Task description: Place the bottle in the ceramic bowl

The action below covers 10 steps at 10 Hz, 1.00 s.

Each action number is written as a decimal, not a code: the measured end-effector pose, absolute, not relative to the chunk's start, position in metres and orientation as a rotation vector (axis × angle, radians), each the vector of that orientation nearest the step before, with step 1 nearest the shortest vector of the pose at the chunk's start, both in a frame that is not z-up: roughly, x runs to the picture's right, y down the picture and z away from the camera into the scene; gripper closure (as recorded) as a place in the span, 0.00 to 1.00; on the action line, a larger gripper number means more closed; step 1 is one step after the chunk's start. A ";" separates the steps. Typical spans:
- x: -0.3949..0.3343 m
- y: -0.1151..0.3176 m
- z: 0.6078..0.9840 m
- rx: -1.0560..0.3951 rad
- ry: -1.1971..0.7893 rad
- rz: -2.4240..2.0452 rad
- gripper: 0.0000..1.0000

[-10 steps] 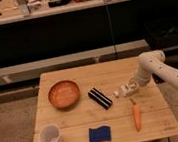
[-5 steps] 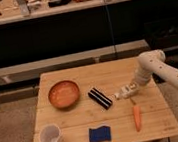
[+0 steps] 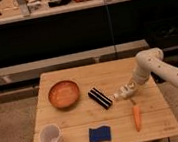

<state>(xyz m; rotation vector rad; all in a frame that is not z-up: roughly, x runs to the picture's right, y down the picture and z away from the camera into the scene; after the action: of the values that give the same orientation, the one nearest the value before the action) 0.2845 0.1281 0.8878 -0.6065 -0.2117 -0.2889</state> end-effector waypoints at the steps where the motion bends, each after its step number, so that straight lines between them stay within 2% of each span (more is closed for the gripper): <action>1: 0.283 0.127 0.885 -0.602 -0.208 -0.291 1.00; 5: 0.268 0.121 0.889 -0.583 -0.194 -0.323 1.00; 8: 0.266 0.117 0.886 -0.571 -0.193 -0.322 0.87; 10: 0.265 0.118 0.886 -0.565 -0.192 -0.329 0.93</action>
<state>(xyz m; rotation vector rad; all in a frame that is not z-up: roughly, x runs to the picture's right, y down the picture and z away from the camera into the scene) 0.2649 0.1180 0.8865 -0.5647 -0.1923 -0.3287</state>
